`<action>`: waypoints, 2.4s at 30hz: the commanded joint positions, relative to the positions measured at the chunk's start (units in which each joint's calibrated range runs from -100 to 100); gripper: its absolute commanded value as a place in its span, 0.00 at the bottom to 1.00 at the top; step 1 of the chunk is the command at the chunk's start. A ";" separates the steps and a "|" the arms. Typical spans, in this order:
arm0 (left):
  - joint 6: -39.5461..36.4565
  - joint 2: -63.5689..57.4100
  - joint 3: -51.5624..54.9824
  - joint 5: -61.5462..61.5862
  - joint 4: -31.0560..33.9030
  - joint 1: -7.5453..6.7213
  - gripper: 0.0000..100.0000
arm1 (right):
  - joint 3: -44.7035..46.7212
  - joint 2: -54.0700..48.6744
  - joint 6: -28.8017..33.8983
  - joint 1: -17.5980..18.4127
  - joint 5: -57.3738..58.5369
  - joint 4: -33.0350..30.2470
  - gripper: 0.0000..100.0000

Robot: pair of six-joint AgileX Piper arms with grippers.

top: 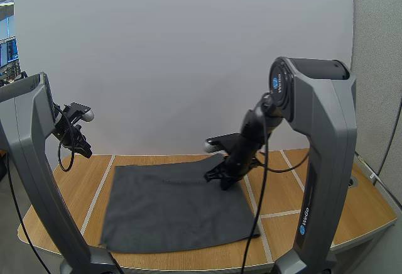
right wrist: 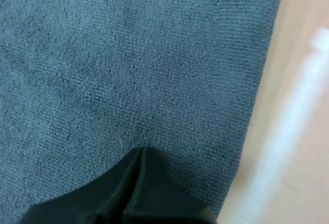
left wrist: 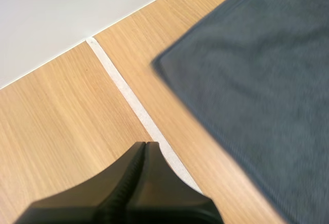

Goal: Fold the towel

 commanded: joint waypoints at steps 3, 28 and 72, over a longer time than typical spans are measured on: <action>0.52 -0.57 -0.46 0.76 -2.29 0.04 0.00 | 0.36 0.10 0.32 -1.93 2.78 -3.31 0.00; 0.52 -0.57 -0.46 0.76 -2.92 0.04 0.00 | -7.58 -7.89 -2.30 -3.98 -1.30 9.55 0.97; -1.26 -0.57 -0.46 0.76 -2.92 0.04 0.00 | -28.75 18.98 -8.59 -6.24 17.75 22.44 0.72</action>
